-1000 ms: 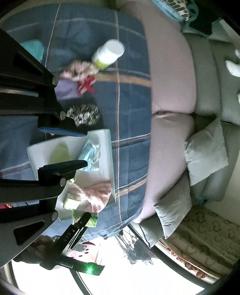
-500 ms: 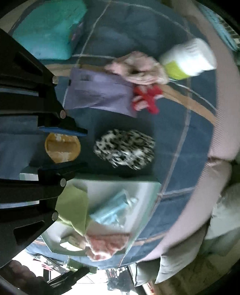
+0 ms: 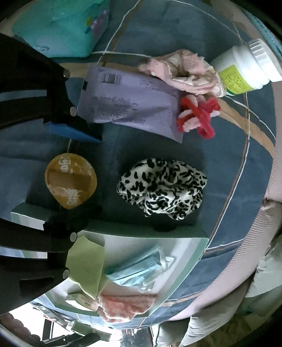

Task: Organize soft objects
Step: 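Carry the sponge and tissue pack over the white tray with both grippers, then lower the sponge and tissue pack into the tray and open both grippers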

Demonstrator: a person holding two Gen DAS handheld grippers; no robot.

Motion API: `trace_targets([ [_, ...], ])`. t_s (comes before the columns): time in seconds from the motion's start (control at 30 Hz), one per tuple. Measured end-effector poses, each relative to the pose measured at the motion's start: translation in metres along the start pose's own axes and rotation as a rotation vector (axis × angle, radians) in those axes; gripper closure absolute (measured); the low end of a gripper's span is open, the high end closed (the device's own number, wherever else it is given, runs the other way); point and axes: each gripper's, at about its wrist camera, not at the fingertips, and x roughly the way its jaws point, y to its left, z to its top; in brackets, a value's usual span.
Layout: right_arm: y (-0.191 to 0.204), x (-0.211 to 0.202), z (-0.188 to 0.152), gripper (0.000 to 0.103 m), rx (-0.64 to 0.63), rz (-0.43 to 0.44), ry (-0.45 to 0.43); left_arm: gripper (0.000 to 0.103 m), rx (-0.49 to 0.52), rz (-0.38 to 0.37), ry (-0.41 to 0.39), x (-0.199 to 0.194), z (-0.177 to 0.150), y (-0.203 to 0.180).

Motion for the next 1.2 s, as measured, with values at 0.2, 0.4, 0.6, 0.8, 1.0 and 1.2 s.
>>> trace_targets([
  [0.2, -0.002, 0.0, 0.0, 0.051, 0.006, 0.001, 0.002, 0.048, 0.024, 0.02, -0.004, 0.0, -0.01, -0.007],
  [0.4, -0.002, 0.0, 0.0, 0.051, 0.008, 0.002, 0.002, 0.057, 0.042, 0.017, -0.019, 0.002, -0.021, -0.015],
  [0.6, -0.002, 0.002, 0.0, 0.051, 0.011, -0.001, 0.006, 0.058, 0.014, 0.008, -0.049, -0.008, -0.02, -0.003],
  [0.8, -0.003, 0.008, -0.001, 0.051, 0.016, -0.005, 0.023, 0.058, 0.043, -0.025, -0.154, -0.045, -0.012, -0.013],
  [1.0, -0.006, 0.027, -0.003, 0.051, 0.026, -0.016, 0.061, 0.058, 0.121, -0.094, -0.19, -0.051, -0.002, -0.047],
  [1.2, 0.001, 0.041, -0.001, 0.051, 0.009, 0.001, 0.072, 0.057, 0.175, -0.121, -0.195, -0.048, 0.019, -0.076],
])
